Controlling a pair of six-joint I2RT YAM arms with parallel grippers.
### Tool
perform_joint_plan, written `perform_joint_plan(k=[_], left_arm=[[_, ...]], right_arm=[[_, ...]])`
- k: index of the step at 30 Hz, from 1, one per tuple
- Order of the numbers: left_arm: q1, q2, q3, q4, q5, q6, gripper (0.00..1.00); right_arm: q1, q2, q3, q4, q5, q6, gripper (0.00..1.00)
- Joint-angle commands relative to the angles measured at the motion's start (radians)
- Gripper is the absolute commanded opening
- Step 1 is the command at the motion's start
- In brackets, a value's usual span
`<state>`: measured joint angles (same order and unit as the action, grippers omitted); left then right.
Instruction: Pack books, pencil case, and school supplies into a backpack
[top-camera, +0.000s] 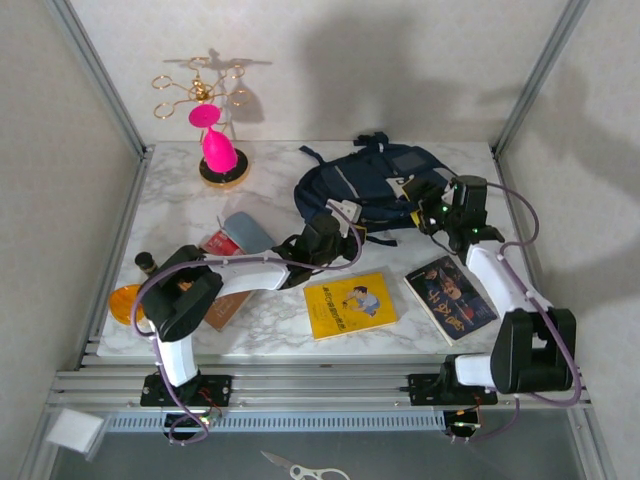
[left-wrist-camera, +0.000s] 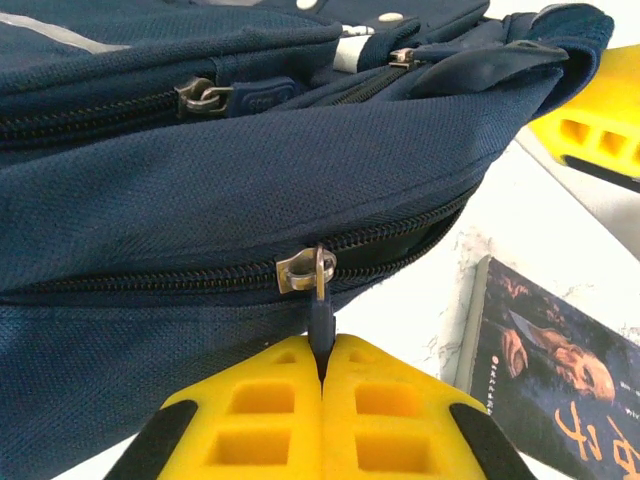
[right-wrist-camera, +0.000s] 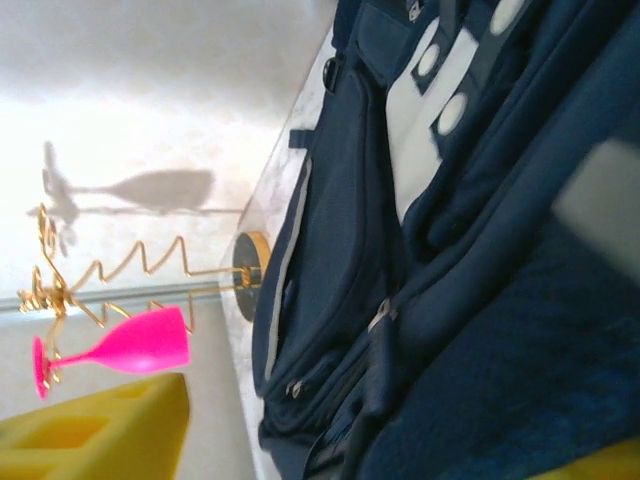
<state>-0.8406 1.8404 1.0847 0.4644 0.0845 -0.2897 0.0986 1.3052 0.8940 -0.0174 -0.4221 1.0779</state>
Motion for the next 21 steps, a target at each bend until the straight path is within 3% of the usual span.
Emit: perform_joint_plan(k=[1, 5, 8, 14, 17, 21], left_arm=[[-0.011, 0.023, 0.057, 0.031, 0.032, -0.020, 0.00], [-0.010, 0.013, 0.052, 0.021, 0.029, -0.020, 0.00], [-0.011, -0.004, 0.029, 0.036, 0.027, -0.023, 0.00], [-0.011, 0.006, 0.031, 0.031, 0.032, -0.029, 0.00], [-0.012, 0.002, 0.030, 0.037, 0.032, -0.028, 0.00], [-0.011, -0.003, 0.032, 0.000, 0.034, -0.010, 0.00]], right_arm=[[0.072, -0.098, -0.067, -0.034, 0.044, 0.030, 0.84], [0.143, -0.140, -0.181, 0.037, 0.089, 0.195, 0.93], [0.192, -0.134, -0.243, 0.125, 0.153, 0.312, 0.94], [0.242, -0.019, -0.242, 0.254, 0.235, 0.454, 0.82], [0.247, 0.015, -0.239, 0.304, 0.334, 0.473, 0.71], [0.238, 0.088, -0.206, 0.327, 0.335, 0.446, 0.54]])
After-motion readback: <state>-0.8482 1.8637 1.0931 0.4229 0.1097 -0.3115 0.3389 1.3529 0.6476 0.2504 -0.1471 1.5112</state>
